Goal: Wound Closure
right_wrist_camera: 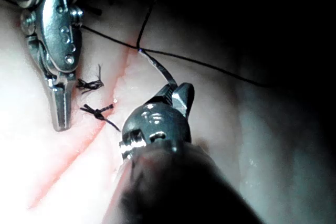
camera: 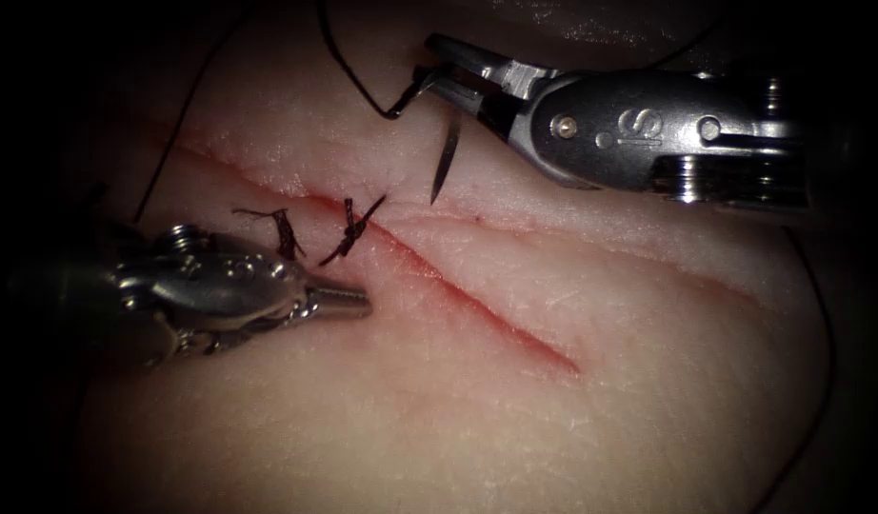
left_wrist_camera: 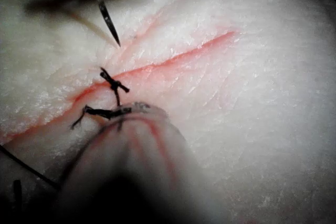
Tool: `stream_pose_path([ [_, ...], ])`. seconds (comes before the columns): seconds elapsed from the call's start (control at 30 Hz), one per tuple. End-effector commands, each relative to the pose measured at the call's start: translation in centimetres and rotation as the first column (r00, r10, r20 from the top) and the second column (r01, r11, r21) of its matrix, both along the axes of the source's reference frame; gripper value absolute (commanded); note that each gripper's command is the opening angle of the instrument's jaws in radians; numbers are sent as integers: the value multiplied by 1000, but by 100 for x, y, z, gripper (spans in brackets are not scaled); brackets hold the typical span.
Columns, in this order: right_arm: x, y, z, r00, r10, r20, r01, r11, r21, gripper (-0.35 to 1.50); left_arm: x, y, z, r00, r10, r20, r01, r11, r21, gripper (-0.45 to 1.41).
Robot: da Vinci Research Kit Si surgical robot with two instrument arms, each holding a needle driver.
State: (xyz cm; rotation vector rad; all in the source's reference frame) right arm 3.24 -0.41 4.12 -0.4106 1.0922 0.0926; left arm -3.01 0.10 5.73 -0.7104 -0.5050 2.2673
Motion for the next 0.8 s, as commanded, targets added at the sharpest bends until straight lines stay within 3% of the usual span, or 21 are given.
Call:
stream_pose_path([
  [0.03,8,3,4,1000,-2,0,2,1000,-9,-35,-5,-3,5,1000,0,1,0,1000,2,-8],
  [0.8,13,-5,16,998,-40,43,44,996,-81,-35,-8,0,-6,1000,-2,0,2,1000,13,-5],
])
